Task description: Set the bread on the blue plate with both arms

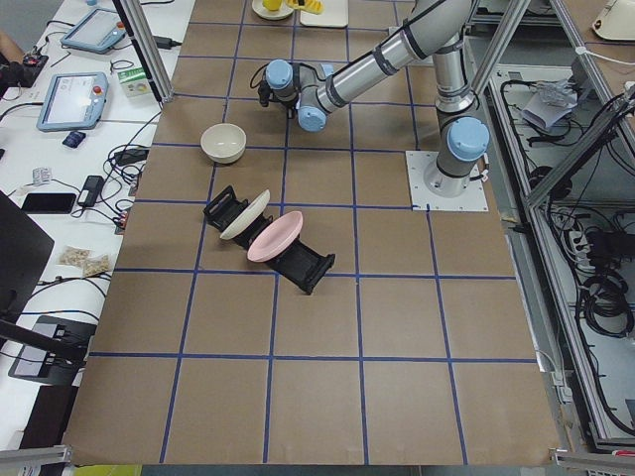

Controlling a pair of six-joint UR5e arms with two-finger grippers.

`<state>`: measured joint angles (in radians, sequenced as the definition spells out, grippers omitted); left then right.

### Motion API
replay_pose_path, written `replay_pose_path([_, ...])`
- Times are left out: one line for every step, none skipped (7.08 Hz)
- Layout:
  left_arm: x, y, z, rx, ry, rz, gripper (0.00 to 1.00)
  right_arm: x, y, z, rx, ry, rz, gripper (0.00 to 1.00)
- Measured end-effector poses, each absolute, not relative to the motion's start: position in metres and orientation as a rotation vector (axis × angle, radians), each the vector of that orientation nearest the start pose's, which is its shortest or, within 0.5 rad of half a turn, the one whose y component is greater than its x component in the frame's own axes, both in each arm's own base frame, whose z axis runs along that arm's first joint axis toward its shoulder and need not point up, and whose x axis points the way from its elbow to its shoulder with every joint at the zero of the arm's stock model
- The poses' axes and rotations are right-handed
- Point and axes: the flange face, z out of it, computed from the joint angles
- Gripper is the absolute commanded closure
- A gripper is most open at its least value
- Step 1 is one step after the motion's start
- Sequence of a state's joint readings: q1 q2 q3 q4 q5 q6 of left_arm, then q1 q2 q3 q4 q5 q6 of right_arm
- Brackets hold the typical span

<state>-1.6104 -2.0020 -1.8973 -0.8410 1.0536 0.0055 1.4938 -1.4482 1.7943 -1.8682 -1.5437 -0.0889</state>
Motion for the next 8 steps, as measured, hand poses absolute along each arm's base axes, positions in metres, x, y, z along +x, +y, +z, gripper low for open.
replay_pose_path([-0.199, -0.56, 0.211, -0.058, -2.659, 0.006, 0.0, 0.122, -0.527, 0.339, -0.024, 3.098, 0.084, 1.0])
replay_pose_path([-0.192, -0.569, 0.246, -0.061, -2.711, 0.05, 0.0, 0.15, -0.535, 0.332, -0.032, 3.087, 0.092, 1.0])
replay_pose_path([-0.187, -0.575, 0.287, -0.053, -2.768, 0.051, 0.0, 0.183, -0.544, 0.328, -0.043, 3.084, 0.093, 1.0])
replay_pose_path([-0.18, -0.577, 0.331, -0.046, -2.845, 0.034, 0.0, 0.219, -0.552, 0.322, -0.045, 3.085, 0.098, 1.0])
replay_pose_path([-0.174, -0.571, 0.375, -0.049, -2.91, 0.018, 0.0, 0.252, -0.555, 0.312, -0.043, 3.088, 0.11, 1.0])
replay_pose_path([-0.17, -0.559, 0.414, -0.056, -2.952, 0.026, 0.0, 0.28, -0.556, 0.298, -0.02, 3.09, 0.111, 1.0])
replay_pose_path([-0.165, -0.543, 0.445, -0.06, -3.0, 0.037, 0.0, 0.304, -0.555, 0.282, 0.008, 3.091, 0.104, 1.0])
replay_pose_path([-0.159, -0.526, 0.464, -0.061, -3.061, 0.022, 0.0, 0.325, -0.551, 0.269, 0.021, 3.093, 0.101, 1.0])
